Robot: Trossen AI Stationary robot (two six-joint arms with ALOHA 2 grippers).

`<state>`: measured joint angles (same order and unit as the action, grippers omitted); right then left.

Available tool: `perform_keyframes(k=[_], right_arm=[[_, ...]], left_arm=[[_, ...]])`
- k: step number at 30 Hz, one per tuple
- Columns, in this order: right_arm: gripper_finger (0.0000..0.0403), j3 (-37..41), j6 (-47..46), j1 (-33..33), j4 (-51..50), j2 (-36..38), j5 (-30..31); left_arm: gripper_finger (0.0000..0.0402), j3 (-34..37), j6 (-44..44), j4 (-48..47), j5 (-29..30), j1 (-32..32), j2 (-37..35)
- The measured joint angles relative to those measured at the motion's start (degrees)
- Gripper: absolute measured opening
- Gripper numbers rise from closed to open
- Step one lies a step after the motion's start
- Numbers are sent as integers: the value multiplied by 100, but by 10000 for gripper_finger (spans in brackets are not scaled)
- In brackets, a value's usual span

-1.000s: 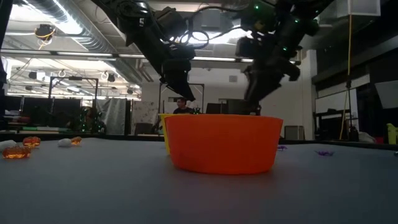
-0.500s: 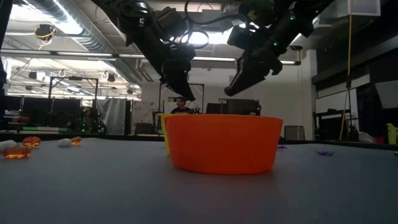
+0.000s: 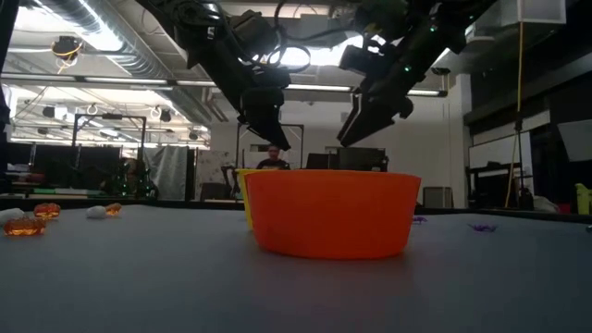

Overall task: Sort Halloween decoration
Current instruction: Put the purple spider toy into the orange bin

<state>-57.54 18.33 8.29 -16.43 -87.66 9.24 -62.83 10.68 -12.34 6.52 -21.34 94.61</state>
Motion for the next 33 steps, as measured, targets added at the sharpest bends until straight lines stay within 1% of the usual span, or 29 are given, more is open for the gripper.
perform_keyframes(k=[3,8,13,16,20,23,26,33], right_arm=[[264,0,-3,0,0,0,128],[264,0,12,-2,-71,2,126],[264,0,-14,52,-635,185,182],[264,0,-207,216,-1237,416,153],[264,0,-360,525,-1941,671,-100],[264,2,-367,777,-2226,715,-513],[264,192,-346,973,-2176,715,-850],[264,705,-348,1003,-1853,704,-926]], left_arm=[[132,0,0,0,-1,0,1],[132,0,0,0,-1,2,0],[132,0,0,0,-1,0,0],[132,0,0,2,0,1,0],[132,0,0,0,0,0,0],[132,0,-2,1,-2,0,0],[132,0,-4,0,0,0,0],[132,0,-9,0,-1,0,0]])
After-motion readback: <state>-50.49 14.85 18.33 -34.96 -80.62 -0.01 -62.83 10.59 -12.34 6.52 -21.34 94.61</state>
